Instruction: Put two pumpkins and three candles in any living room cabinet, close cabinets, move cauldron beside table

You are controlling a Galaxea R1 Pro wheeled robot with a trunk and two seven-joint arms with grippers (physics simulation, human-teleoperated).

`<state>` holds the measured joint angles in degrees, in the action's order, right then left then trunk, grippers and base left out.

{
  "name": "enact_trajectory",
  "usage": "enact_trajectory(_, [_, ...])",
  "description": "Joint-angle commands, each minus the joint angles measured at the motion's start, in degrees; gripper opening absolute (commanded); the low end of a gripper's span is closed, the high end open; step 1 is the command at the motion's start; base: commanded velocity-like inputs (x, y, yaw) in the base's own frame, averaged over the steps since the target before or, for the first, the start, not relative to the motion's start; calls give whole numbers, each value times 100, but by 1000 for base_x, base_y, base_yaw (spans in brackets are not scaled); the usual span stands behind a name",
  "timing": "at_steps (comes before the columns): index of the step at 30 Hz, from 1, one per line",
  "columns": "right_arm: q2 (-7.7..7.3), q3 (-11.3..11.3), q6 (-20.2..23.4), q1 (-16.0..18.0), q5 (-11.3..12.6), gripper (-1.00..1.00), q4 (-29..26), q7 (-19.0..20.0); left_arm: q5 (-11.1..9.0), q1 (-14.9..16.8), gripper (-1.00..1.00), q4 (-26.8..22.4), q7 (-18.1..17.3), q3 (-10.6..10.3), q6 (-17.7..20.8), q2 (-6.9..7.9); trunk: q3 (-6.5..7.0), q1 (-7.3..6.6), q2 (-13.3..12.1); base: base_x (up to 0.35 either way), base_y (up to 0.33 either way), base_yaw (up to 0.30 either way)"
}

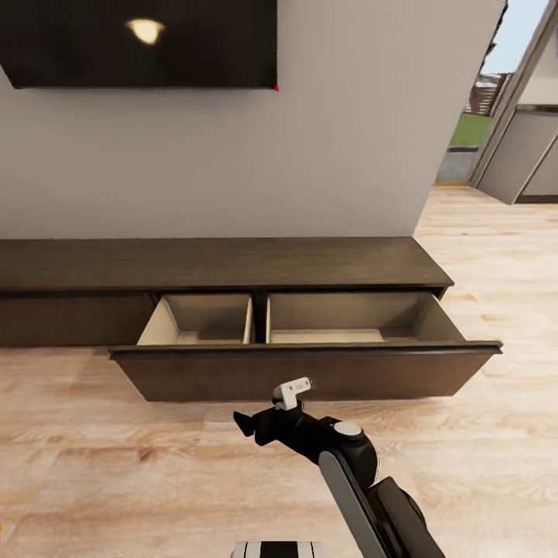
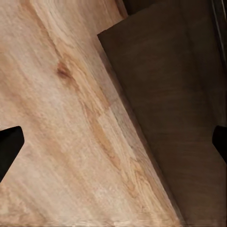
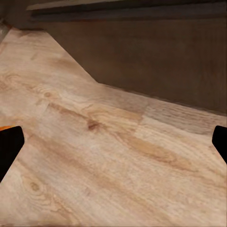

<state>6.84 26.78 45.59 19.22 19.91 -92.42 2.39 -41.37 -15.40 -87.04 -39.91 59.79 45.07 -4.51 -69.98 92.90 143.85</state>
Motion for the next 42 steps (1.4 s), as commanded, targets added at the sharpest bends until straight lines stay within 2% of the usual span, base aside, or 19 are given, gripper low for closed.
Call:
enact_trajectory(1, [4, 11, 28, 3, -23, 100, -4, 23, 66, 49, 100, -35, 73, -105, 33, 33, 3, -1, 2, 0, 0, 217])
enact_trajectory(2, [5, 22, 28, 5, -24, 100, -4, 22, 135, 113, 100, -66, 176, -191, 35, 60, 9, -1, 2, 0, 0, 218])
enact_trajectory(4, [8, 42, 49, 9, -34, 100, -4, 20, 307, 472, 100, -145, 755, -384, 57, 141, 22, -1, 2, 0, 0, 222])
enact_trajectory(5, [13, 46, 71, 21, -24, 100, -4, 23, 371, 831, 100, -158, 1552, -463, 85, 342, 28, -1, 2, 0, 0, 219])
enact_trajectory(7, [65, 55, 76, 44, -23, 100, 65, 20, 368, 971, 100, -128, 2112, -497, 69, 484, 41, -1, 2, 0, 0, 219])
enact_trajectory(8, [94, 57, 75, 62, -23, 100, 128, 19, 369, 994, 100, -132, 2220, -509, 62, 493, 47, -1, 2, 0, 0, 221])
enact_trajectory(9, [191, 63, 70, 189, -28, 100, 508, 22, 383, 1042, 100, -158, 2477, -567, 80, 483, 52, -1, 2, 0, 0, 224])
enact_trajectory(16, [274, 84, 37, 556, -8, 100, 1328, 34, 385, 1072, 100, -110, 2621, -619, 17, 385, 92, -1, 2, 0, 0, 224])
enact_trajectory(22, [316, 89, 24, 579, -4, 100, 1450, 70, 370, 1042, 100, -103, 2570, -611, 14, 312, 129, -1, 2, 0, 0, 208])
enact_trajectory(29, [316, 86, -29, 602, 86, 100, 1727, 108, 411, 1006, 100, -107, 2342, -609, 11, 257, 173, -1, 2, 0, 0, 206])
enact_trajectory(31, [316, 84, -190, 605, 285, 100, 1881, 200, 419, 999, 100, -105, 2284, -609, 13, 253, 186, -1, 2, 0, 0, 191])
enact_trajectory(32, [316, 83, -398, 604, 440, 100, 2015, 377, 422, 994, 100, -104, 2263, -606, 15, 251, 192, -1, 2, 0, 0, 186])
enact_trajectory(34, [316, 77, -614, 604, 549, 100, 2142, 626, 426, 991, 100, -104, 2249, -603, 17, 250, 205, -1, 2, 0, 0, 184])
enact_trajectory(35, [316, 73, -785, 609, 615, 100, 2297, 878, 430, 990, 100, -103, 2240, -604, 18, 250, 212, -1, 2, 0, 0, 182])
enact_trajectory(38, [316, 66, -993, 712, 692, 100, 2684, 1206, 435, 988, 100, -103, 2231, -601, 16, 244, 232, -1, 2, 0, 0, 181])
enact_trajectory(42, [316, 59, -1092, 838, 731, 100, 2939, 1363, 451, 987, 100, -100, 2238, -599, 11, 216, 259, -1, 2, 0, 0, 179])
